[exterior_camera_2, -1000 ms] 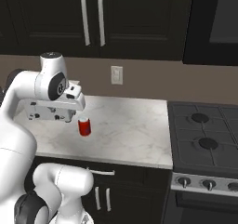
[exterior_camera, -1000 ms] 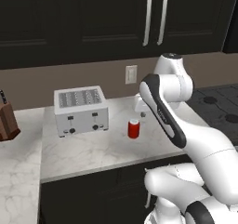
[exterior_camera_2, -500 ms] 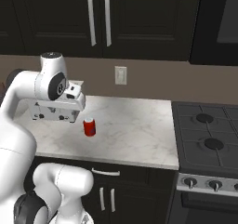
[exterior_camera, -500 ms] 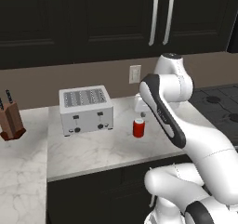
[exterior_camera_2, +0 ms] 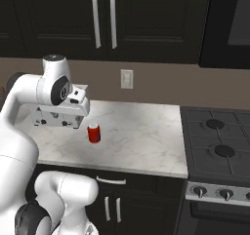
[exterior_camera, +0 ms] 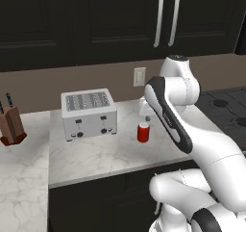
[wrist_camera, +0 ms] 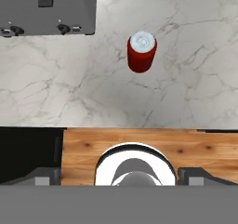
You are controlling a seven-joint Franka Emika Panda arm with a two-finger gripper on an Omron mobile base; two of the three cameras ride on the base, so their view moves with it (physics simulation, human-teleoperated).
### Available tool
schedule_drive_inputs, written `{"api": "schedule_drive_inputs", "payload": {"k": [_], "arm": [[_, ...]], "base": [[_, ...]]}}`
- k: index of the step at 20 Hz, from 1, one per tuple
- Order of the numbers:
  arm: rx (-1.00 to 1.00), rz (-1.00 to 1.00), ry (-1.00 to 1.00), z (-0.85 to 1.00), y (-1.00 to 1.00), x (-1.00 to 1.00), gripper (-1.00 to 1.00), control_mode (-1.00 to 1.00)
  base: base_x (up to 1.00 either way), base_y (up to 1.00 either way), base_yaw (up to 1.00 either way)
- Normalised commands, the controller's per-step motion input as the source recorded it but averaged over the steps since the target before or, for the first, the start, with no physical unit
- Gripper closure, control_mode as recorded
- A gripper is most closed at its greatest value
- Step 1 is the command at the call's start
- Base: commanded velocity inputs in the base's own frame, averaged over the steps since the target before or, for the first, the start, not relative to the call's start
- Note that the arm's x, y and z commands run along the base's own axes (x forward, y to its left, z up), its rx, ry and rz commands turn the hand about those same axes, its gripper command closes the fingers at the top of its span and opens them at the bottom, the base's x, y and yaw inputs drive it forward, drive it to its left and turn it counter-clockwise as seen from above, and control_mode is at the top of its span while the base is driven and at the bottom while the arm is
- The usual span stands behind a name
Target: Four empty soda cans are scattered around the kitchen. Gather all the cans and cluster them next to the stove for recycling.
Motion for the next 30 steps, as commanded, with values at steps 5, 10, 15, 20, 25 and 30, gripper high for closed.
{"api": "schedule_drive_inputs", "payload": {"k": [5,10,15,20,25,30], "arm": [[0.0,0.0,0.0,0.0,0.0,0.06,-1.0,-1.0],[0.0,0.0,0.0,0.0,0.05,0.17,-1.0,-1.0],[0.0,0.0,0.0,-0.02,0.11,0.24,-1.0,-1.0],[0.0,0.01,0.0,-0.09,0.13,0.24,-1.0,-1.0],[0.0,0.0,0.0,-0.19,0.06,0.2,-1.0,-1.0],[-0.02,0.04,0.0,-0.25,-0.08,0.06,-1.0,-1.0]], "base": [[0.0,0.0,0.0],[0.0,0.0,0.0],[0.0,0.0,0.0],[0.0,0.0,0.0],[0.0,0.0,0.0],[0.0,0.0,0.0]]}}
